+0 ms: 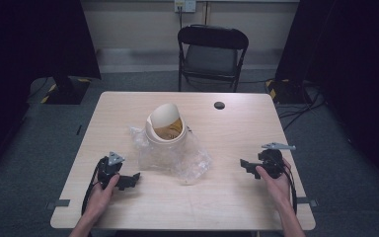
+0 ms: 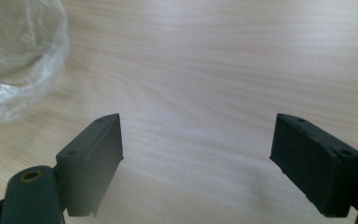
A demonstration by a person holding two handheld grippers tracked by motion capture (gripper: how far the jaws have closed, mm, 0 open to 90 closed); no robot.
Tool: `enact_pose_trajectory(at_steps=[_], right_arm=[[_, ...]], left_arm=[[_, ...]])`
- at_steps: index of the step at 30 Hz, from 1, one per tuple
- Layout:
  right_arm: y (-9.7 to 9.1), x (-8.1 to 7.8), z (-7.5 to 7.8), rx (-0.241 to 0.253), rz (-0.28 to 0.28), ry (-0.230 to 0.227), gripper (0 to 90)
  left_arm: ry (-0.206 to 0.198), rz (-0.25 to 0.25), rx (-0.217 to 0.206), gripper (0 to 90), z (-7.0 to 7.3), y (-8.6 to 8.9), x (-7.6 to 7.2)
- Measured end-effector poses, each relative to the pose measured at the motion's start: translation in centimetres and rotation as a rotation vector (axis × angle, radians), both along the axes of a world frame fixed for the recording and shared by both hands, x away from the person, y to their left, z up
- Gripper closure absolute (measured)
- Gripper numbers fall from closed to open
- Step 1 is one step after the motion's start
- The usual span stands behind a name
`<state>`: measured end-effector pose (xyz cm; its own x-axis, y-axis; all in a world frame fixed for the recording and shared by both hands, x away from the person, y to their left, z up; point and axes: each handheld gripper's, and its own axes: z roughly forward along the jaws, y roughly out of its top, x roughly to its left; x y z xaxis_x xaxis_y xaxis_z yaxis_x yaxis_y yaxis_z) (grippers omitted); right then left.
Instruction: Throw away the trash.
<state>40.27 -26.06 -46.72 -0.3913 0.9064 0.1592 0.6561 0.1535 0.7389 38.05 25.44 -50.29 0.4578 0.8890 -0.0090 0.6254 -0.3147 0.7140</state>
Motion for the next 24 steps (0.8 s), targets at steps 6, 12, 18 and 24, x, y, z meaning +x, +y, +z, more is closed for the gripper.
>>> enact_pose_trajectory(at_steps=[6, 12, 18, 24], right_arm=[[-0.9, 0.1, -2.0, -0.07, -0.057, 0.041, 16.0], [-0.8, 0.0, -2.5, -0.122, -0.065, 0.029, 15.8], [0.0, -0.4, -2.9, -0.183, -0.086, -0.004, 14.5], [0.1, -0.8, -3.2, -0.168, -0.104, -0.042, 14.0]], left_arm=[[0.0, 0.001, -0.001, 0.0, 0.0, 0.0, 0.0], [0.0, -0.003, 0.007, 0.0, 0.0, 0.0, 0.0], [0.0, 0.0, 0.001, 0.0, 0.0, 0.0, 0.0], [-0.001, -0.003, 0.007, 0.0, 0.0, 0.0, 0.0]])
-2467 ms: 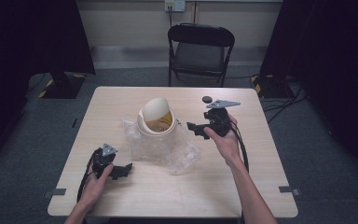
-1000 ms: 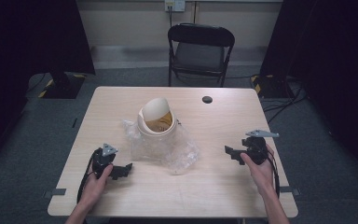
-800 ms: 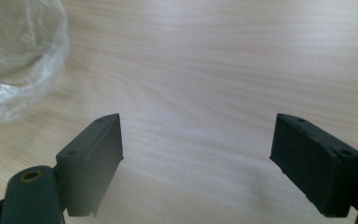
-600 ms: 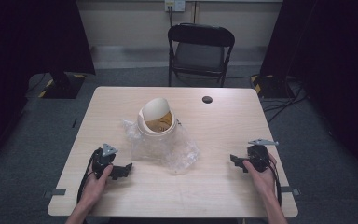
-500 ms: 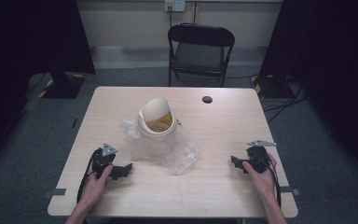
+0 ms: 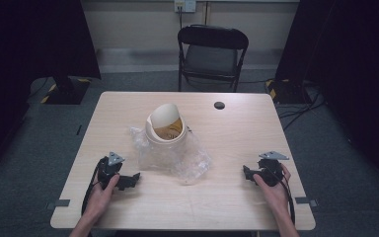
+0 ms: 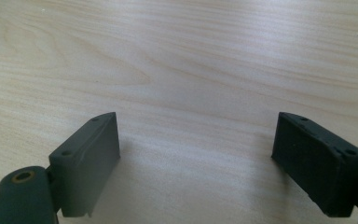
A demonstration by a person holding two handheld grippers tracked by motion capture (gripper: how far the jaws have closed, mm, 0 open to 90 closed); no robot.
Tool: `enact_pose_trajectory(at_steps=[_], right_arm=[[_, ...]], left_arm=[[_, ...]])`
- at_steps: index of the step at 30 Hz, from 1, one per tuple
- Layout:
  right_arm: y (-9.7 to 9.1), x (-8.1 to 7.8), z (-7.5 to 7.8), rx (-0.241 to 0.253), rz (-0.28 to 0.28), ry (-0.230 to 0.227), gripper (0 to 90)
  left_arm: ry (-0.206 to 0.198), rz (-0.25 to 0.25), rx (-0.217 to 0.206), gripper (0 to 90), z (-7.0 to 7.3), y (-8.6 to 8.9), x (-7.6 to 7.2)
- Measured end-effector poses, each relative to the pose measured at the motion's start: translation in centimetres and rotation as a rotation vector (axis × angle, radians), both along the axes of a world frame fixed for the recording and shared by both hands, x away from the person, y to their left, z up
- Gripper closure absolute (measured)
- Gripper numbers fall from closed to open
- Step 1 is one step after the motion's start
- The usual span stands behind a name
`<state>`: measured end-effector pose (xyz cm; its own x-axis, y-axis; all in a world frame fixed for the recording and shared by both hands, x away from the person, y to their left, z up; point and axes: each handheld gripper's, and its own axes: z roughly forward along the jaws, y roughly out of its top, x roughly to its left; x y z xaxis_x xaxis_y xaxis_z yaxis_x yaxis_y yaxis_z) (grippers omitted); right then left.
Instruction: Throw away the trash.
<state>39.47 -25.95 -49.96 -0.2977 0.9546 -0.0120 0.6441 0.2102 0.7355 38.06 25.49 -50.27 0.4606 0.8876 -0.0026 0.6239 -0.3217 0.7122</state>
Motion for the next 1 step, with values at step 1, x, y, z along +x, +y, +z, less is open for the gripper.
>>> enact_pose_trajectory(at_steps=[1], right_arm=[[0.0, 0.0, -0.01, 0.0, 0.0, -0.001, 14.0]], left_arm=[[0.001, 0.0, 0.0, 0.0, 0.01, 0.0, 0.01]])
